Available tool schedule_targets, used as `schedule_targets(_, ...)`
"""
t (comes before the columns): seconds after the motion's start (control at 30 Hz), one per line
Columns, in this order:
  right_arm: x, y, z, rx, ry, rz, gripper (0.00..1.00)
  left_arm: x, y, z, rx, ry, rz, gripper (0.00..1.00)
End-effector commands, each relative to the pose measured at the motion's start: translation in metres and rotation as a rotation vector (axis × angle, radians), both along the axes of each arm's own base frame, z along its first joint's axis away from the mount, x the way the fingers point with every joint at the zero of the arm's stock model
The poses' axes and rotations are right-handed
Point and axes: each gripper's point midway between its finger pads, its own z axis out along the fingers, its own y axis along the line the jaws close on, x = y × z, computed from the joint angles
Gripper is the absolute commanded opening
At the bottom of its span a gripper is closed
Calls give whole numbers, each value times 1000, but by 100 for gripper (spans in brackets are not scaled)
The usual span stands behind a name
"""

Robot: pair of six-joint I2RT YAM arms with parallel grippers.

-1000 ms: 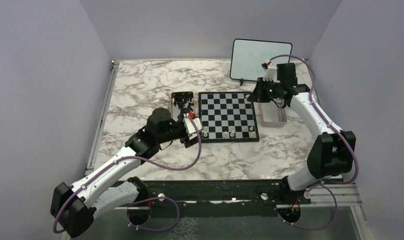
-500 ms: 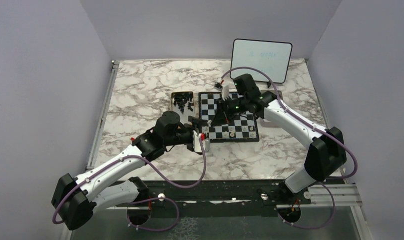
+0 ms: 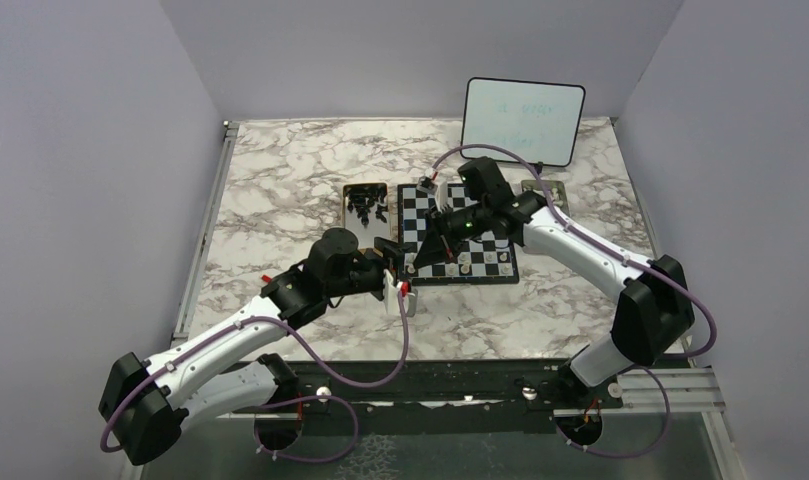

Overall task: Set up the chess pieces on the board
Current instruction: Place the chess piece on the chessboard.

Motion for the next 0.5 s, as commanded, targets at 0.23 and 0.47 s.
schedule_targets(0.23,-22,3,27,110,-22,64,3,-3,-4,3,26,-23,-40,53)
schedule_targets(0.47,-23,3,26,113,-21,65,3,-3,-7,7,23,-31,-43,53)
